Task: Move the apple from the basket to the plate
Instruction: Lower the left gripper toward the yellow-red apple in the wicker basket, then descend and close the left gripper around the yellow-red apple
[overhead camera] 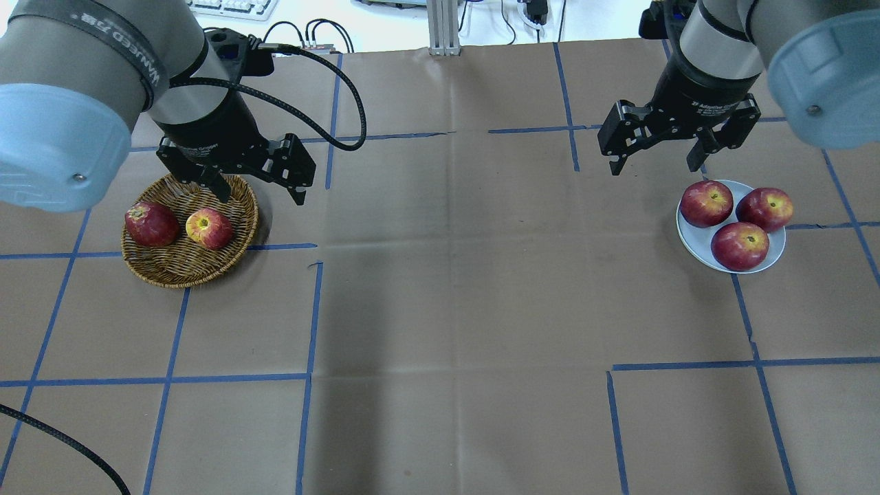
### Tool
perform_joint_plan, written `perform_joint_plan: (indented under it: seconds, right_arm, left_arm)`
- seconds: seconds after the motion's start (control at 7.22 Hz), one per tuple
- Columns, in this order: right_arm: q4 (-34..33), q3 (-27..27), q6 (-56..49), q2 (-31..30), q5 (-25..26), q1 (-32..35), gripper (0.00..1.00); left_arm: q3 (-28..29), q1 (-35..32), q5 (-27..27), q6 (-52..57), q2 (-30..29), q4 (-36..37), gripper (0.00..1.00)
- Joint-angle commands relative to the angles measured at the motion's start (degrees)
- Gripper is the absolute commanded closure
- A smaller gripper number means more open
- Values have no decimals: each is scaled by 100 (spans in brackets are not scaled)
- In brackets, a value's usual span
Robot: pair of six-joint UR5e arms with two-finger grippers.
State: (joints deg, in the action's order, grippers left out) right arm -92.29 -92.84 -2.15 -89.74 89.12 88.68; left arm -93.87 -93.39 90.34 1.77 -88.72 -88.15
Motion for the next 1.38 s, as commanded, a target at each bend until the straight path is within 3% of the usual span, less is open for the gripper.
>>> perform_joint_plan:
  seconds: [0.0,0.42,0.55,0.69,0.97,1.25]
  right_arm:
    - [0,-6,-13,0,0,0,0]
    - [0,-6,-13,0,0,0,0]
    - [0,-6,-22,0,0,0,0]
    - [0,-6,-22,0,0,0,0]
    - [0,-6,-22,0,0,0,0]
    - [9,-6,-22,0,0,0,0]
  left_arm:
    - [0,49,19,305,-5,17,1]
    - [-113,1143,1,2154,-84,26,1]
    - [-340,1748,-25,2918,-197,408,1]
    - [-700,2102,-16,3552,-451,1300,1]
    - [-1255,2325,-16,4188,-812,2368,1]
    - [-1143,2343,-7,4340,-1277,2583,1]
